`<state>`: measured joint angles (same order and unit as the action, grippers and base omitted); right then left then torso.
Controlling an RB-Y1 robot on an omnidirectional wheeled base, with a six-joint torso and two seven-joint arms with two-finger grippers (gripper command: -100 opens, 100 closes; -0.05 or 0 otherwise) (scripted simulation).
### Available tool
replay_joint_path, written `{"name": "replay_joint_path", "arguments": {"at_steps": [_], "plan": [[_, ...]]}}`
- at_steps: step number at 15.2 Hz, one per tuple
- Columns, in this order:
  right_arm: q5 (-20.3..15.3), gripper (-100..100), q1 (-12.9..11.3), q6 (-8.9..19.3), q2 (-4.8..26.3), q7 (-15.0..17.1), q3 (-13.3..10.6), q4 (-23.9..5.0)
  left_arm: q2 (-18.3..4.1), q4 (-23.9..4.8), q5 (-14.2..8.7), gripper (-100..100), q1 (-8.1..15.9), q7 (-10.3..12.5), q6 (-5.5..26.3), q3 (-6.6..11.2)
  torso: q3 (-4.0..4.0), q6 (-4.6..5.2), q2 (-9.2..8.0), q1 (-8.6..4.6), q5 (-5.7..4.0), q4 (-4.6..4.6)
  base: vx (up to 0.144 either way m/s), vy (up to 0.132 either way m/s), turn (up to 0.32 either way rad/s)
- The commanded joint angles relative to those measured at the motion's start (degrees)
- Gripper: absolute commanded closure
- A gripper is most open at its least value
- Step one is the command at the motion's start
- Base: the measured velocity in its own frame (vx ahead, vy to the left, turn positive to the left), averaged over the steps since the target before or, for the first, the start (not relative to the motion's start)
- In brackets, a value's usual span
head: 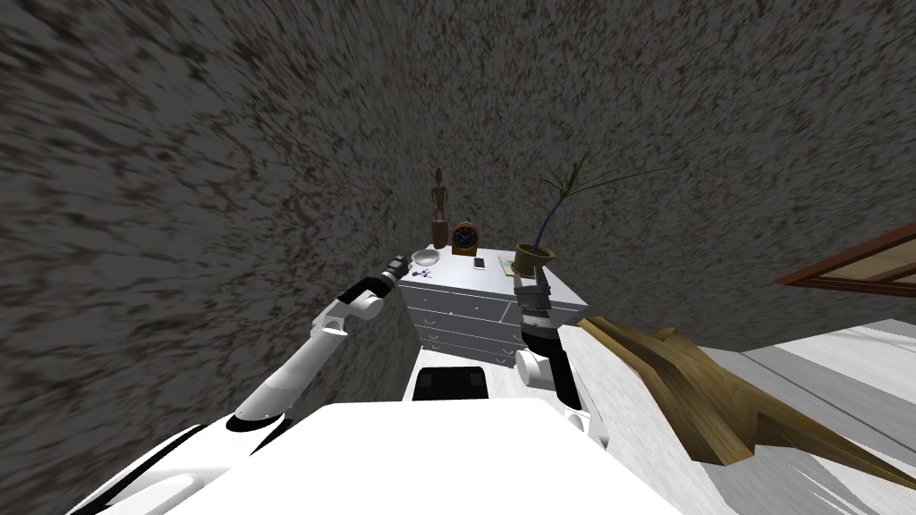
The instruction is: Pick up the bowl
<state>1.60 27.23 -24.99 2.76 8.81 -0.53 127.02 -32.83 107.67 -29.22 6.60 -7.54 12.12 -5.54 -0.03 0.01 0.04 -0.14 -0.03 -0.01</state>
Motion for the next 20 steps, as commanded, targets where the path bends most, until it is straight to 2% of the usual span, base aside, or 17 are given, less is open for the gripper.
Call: {"name": "replay_joint_path", "arguments": {"at_steps": [1, 2, 4, 5, 7, 8, 10, 11, 12, 14, 15, 17, 18, 20], "plan": [[0.00, 0, 0.00, 0.00, 0.00, 0.00, 0.00, 0.00, -0.91, -0.46, -0.89, -100, 0.65, -0.46, 2.17, -0.11, 0.00, 0.00, 0.00, 0.00, 0.00, 0.00, 0.004, -0.026, -0.001], [0.00, 0, 0.00, 0.00, 0.00, 0.00, 0.00, 0.00, -2.74, -2.28, -3.02, -100, 3.21, -1.80, 3.88, -0.60, 0.00, -0.01, -0.01, 0.02, 0.00, 0.00, 0.001, -0.028, 0.003], [0.00, 0, 0.00, 0.00, 0.00, 0.00, 0.00, 0.00, -2.74, -2.28, -3.02, -100, 3.21, -1.80, 5.67, -0.60, 0.01, 0.00, -0.01, 0.02, 0.00, 0.00, 0.002, -0.026, 0.002], [0.00, 0, 0.00, 0.00, 0.00, 0.00, 0.00, 0.00, -4.54, -4.11, -5.16, -100, 5.43, -3.15, 7.28, -1.10, 0.01, 0.00, -0.01, 0.03, 0.01, 0.00, 0.003, -0.028, -0.001], [0.00, 0, 0.00, 0.00, 0.00, 0.00, 0.00, 0.00, -4.54, -4.11, -5.16, -100, 5.77, -3.15, 9.18, -1.10, 0.00, 0.00, 0.00, 0.01, 0.00, 0.00, 0.005, -0.029, -0.001], [0.00, 0, 0.00, 0.00, 0.00, 0.00, 0.00, 0.00, -6.31, -5.95, -7.31, -100, 8.31, -4.50, 10.62, -1.63, 0.00, 0.00, 0.00, 0.02, 0.01, 0.00, 0.005, -0.032, 0.001], [0.00, 0, 0.00, 0.00, 0.00, 0.00, 0.00, 0.00, -6.31, -5.95, -7.31, -100, 8.31, -4.50, 12.70, -1.63, -0.01, 0.00, 0.01, 0.00, 0.00, 0.00, 0.006, -0.028, -0.001], [0.00, 0, 0.00, 0.00, 0.00, 0.00, 0.00, 0.00, -6.31, -5.95, -7.31, -100, 8.31, -4.50, 12.70, -1.63, 0.00, -0.01, 0.00, 0.02, 0.00, 0.00, 0.004, -0.012, 0.001], [0.00, 0, 0.00, 0.00, 0.00, 0.00, 0.00, 0.00, -8.04, -7.79, -9.44, -100, 10.82, -5.84, 14.76, -2.17, 0.01, -0.01, -0.01, 0.05, 0.01, 0.00, 0.003, -0.022, 0.000], [0.00, 0, 0.00, 0.00, 0.00, 0.00, 0.00, 0.00, -8.04, -7.79, -9.44, -100, 10.82, -5.84, 16.22, -2.17, 0.00, 0.00, -0.01, 0.03, 0.01, 0.00, 0.005, -0.024, -0.002], [0.00, 0, 0.00, 0.00, 0.00, 0.00, 0.00, 0.00, -9.72, -9.62, -11.57, -100, 13.28, -7.17, 17.95, -2.74, 0.01, -0.01, -0.01, 0.04, 0.01, 0.00, 0.006, -0.029, -0.001], [0.00, 0, 0.00, 0.00, 0.00, 0.00, 0.00, 0.00, -9.72, -9.62, -11.57, -100, 13.28, -7.17, 19.71, -2.74, 0.00, 0.00, 0.00, 0.01, 0.00, 0.00, 0.008, -0.026, -0.002], [0.00, 0, 0.00, 0.00, 0.00, 0.00, 0.00, 0.00, -11.35, -11.45, -13.67, -100, 15.70, -8.48, 21.39, -3.32, 0.00, -0.01, 0.00, 0.03, 0.01, 0.00, 0.009, -0.033, -0.003], [0.00, 0, 0.00, 0.00, 0.00, 0.00, 0.00, 0.00, -11.35, -11.45, -13.67, -100, 15.70, -8.48, 23.17, -3.32, 0.00, 0.00, 0.01, 0.00, 0.00, 0.00, 0.007, -0.029, -0.002]]}}
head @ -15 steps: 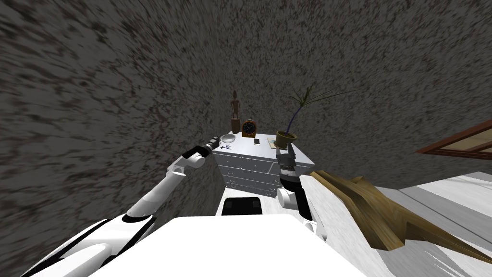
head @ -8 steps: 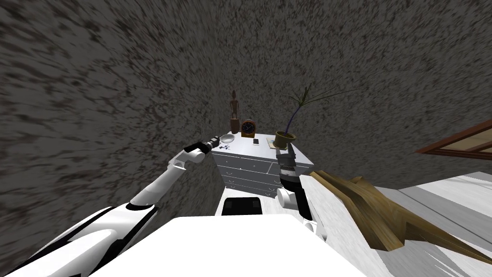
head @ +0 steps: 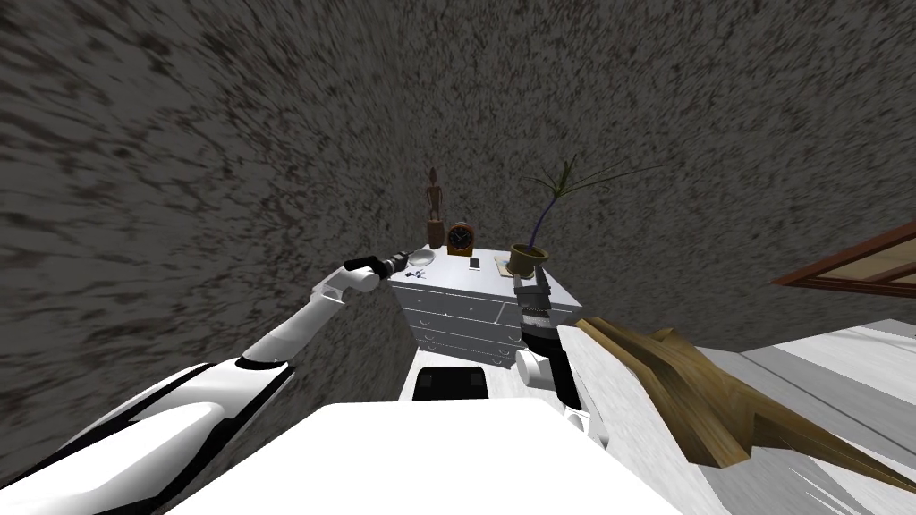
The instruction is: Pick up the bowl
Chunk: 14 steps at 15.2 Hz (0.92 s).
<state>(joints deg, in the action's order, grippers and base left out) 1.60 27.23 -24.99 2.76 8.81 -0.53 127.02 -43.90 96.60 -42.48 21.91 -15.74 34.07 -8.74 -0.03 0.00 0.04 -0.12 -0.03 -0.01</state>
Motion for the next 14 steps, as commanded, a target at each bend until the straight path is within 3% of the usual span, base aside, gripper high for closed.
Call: {"name": "replay_joint_path", "arguments": {"at_steps": [1, 3, 4, 6, 7, 9, 10, 12, 13, 14], "plan": [[0.00, 0, 0.00, 0.00, 0.00, 0.00, 0.00, 0.00, -1.85, -2.18, -2.49, -100, 2.74, -1.56, 2.86, -0.72, 0.00, 0.00, 0.00, 0.00, 0.00, 0.00, 0.011, -0.026, -0.004], [0.00, 0, 0.00, 0.00, 0.00, 0.00, 0.00, 0.00, -1.85, -2.18, -2.49, -100, 2.74, -1.56, 4.63, -0.72, -0.01, 0.00, 0.02, -0.01, 0.00, 0.00, 0.013, -0.026, -0.004], [0.00, 0, 0.00, 0.00, 0.00, 0.00, 0.00, 0.00, -3.35, -3.96, -4.52, -100, 5.01, -2.82, 6.28, -1.33, -0.01, 0.00, 0.01, 0.01, 0.00, 0.00, 0.010, -0.027, -0.005], [0.00, 0, 0.00, 0.00, 0.00, 0.00, 0.00, 0.00, -3.35, -3.96, -4.52, -100, 5.01, -2.82, 7.98, -1.33, -0.01, 0.01, 0.02, -0.01, 0.00, 0.00, 0.013, -0.026, -0.004], [0.00, 0, 0.00, 0.00, 0.00, 0.00, 0.00, 0.00, -4.79, -5.72, -6.51, -100, 7.19, -4.04, 9.70, -1.96, -0.01, 0.00, 0.02, 0.01, 0.00, 0.00, 0.012, -0.025, -0.007], [0.00, 0, 0.00, 0.00, 0.00, 0.00, 0.00, 0.00, -4.79, -5.72, -6.51, -100, 7.19, -4.04, 11.26, -1.96, -0.01, 0.00, 0.03, 0.00, 0.00, 0.00, 0.015, -0.027, -0.004], [0.00, 0, 0.00, 0.00, 0.00, 0.00, 0.00, 0.00, -6.14, -7.44, -8.44, -100, 9.26, -5.23, 13.08, -2.60, -0.01, 0.00, 0.02, 0.01, 0.00, -0.01, 0.014, -0.028, -0.006], [0.00, 0, 0.00, 0.00, 0.00, 0.00, 0.00, 0.00, -6.14, -7.44, -8.44, -100, 9.26, -5.23, 14.45, -2.60, -0.02, 0.00, 0.03, -0.01, 0.00, -0.01, 0.013, -0.027, -0.006], [0.00, 0, 0.00, 0.00, 0.00, 0.00, 0.00, 0.00, -7.41, -9.11, -10.31, -100, 11.22, -6.36, 16.34, -3.26, -0.01, 0.00, 0.02, 0.00, 0.00, 0.00, 0.016, -0.030, -0.010], [0.00, 0, 0.00, 0.00, 0.00, 0.00, 0.00, 0.00, -7.41, -9.11, -10.31, -100, 11.22, -6.36, 17.44, -3.26, -0.01, 0.00, 0.03, -0.01, -0.01, 0.00, 0.019, -0.030, -0.008]]}}
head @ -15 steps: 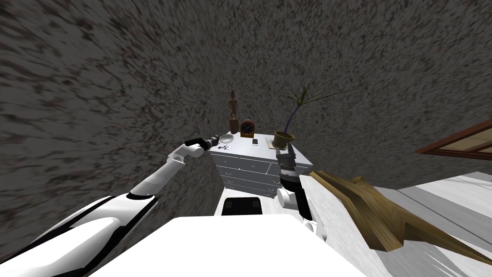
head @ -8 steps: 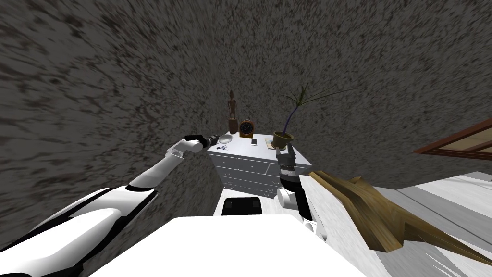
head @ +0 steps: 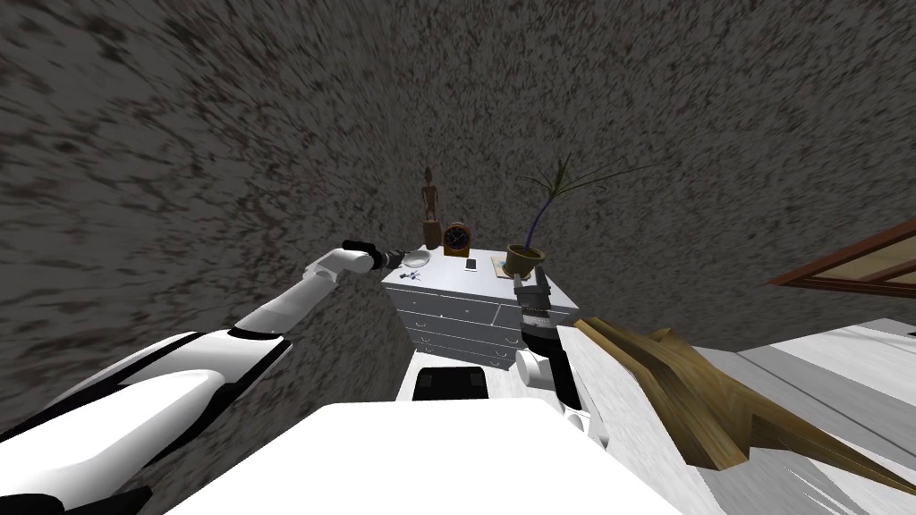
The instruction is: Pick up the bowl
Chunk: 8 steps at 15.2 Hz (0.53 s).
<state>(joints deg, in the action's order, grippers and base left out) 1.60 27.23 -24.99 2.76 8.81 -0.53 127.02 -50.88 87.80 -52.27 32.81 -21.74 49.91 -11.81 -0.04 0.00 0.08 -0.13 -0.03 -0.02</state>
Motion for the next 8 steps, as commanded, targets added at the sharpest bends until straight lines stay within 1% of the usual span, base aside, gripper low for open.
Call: {"name": "replay_joint_path", "arguments": {"at_steps": [1, 2, 3, 4, 5, 6, 7, 8], "plan": [[0.00, 0, 0.00, 0.00, 0.00, 0.00, 0.00, 0.00, -0.43, -0.32, -0.52, -100, 0.32, -0.37, 1.70, -0.19, 0.00, 0.00, 0.00, 0.00, 0.00, 0.00, 0.012, -0.019, -0.002], [0.00, 0, 0.00, 0.00, 0.00, 0.00, 0.00, 0.00, -1.61, -1.94, -2.32, -100, 2.16, -1.46, 3.84, -0.84, 0.00, -0.01, -0.01, 0.02, 0.01, 0.00, 0.010, -0.024, -0.010], [0.00, 0, 0.00, 0.00, 0.00, 0.00, 0.00, 0.00, -1.61, -1.94, -2.32, -100, 2.16, -1.46, 4.68, -0.84, 0.01, 0.00, -0.02, 0.02, 0.00, 0.01, 0.012, -0.027, -0.010], [0.00, 0, 0.00, 0.00, 0.00, 0.00, 0.00, 0.00, -2.72, -3.50, -4.03, -100, 3.89, -2.49, 6.07, -1.49, 0.01, -0.01, -0.02, 0.02, 0.01, 0.00, 0.017, -0.032, -0.011], [0.00, 0, 0.00, 0.00, 0.00, 0.00, 0.00, 0.00, -2.72, -3.50, -4.03, -100, 3.89, -2.49, 7.24, -1.49, 0.01, 0.00, -0.01, 0.00, 0.00, 0.01, 0.024, -0.035, -0.010], [0.00, 0, 0.00, 0.00, 0.00, 0.00, 0.00, 0.00, -2.72, -3.50, -4.03, -100, 3.89, -2.49, 7.52, -1.49, 0.00, 0.00, 0.01, -0.02, 0.00, 0.00, 0.022, -0.027, -0.003], [0.00, 0, 0.00, 0.00, 0.00, 0.00, 0.00, 0.00, -3.73, -4.98, -5.65, -100, 5.48, -3.46, 9.43, -2.13, -0.01, -0.01, 0.01, 0.00, 0.00, -0.01, 0.021, -0.026, -0.008], [0.00, 0, 0.00, 0.00, 0.00, 0.00, 0.00, 0.00, -3.73, -4.98, -5.65, -100, 5.48, -3.46, 10.21, -2.13, -0.01, 0.00, 0.01, 0.01, 0.00, 0.00, 0.019, -0.024, -0.008]]}}
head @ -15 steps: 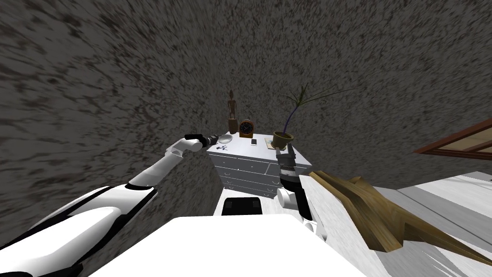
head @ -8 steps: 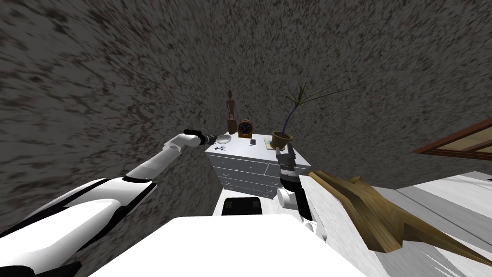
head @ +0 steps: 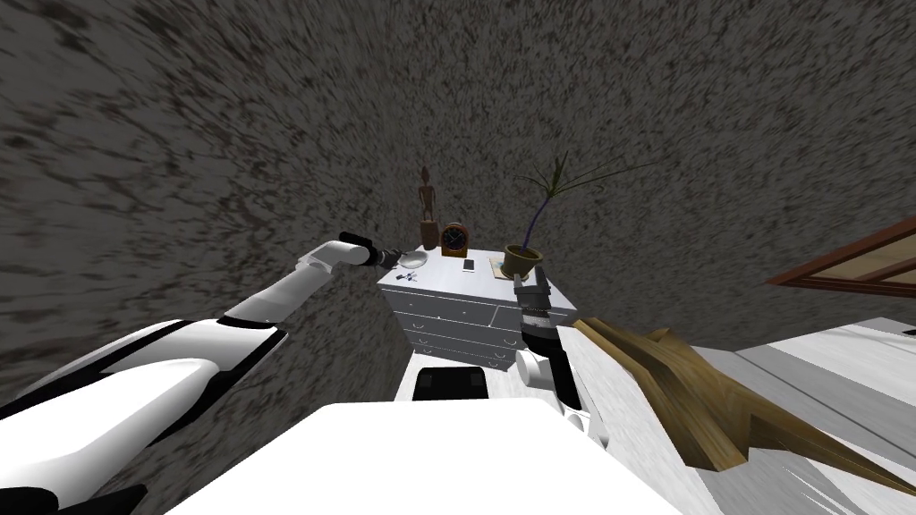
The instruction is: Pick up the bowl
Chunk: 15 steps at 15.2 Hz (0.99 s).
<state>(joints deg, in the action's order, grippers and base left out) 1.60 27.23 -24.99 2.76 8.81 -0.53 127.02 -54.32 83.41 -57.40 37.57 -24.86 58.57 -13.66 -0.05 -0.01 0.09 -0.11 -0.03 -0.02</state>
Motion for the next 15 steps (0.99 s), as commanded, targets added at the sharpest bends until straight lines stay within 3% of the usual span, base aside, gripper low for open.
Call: {"name": "replay_joint_path", "arguments": {"at_steps": [1, 3, 6, 15], "plan": [[0.00, 0, 0.00, 0.00, 0.00, 0.00, 0.00, 0.00, -1.22, -1.99, -2.03, -100, 2.19, -1.25, 2.86, -0.90, 0.00, 0.00, 0.00, 0.00, 0.00, 0.00, 0.021, -0.028, -0.013], [0.00, 0, 0.00, 0.00, 0.00, 0.00, 0.00, 0.00, -1.22, -1.99, -2.03, -100, 2.19, -1.25, 4.07, -0.90, 0.00, 0.00, 0.01, -0.01, 0.00, 0.00, 0.020, -0.025, -0.007], [0.00, 0, 0.00, 0.00, 0.00, 0.00, 0.00, 0.00, -2.81, -4.49, -4.71, -100, 4.73, -2.85, 8.18, -2.04, 0.01, 0.00, -0.01, 0.00, 0.00, 0.00, 0.017, -0.028, -0.011], [0.00, 0, 0.00, 0.00, 0.00, 0.00, 0.00, 0.00, -5.32, -8.88, -9.31, -100, 8.82, -5.57, 16.29, -4.18, 0.00, 0.00, 0.00, 0.00, 0.00, 0.00, 0.019, -0.025, -0.010]]}}
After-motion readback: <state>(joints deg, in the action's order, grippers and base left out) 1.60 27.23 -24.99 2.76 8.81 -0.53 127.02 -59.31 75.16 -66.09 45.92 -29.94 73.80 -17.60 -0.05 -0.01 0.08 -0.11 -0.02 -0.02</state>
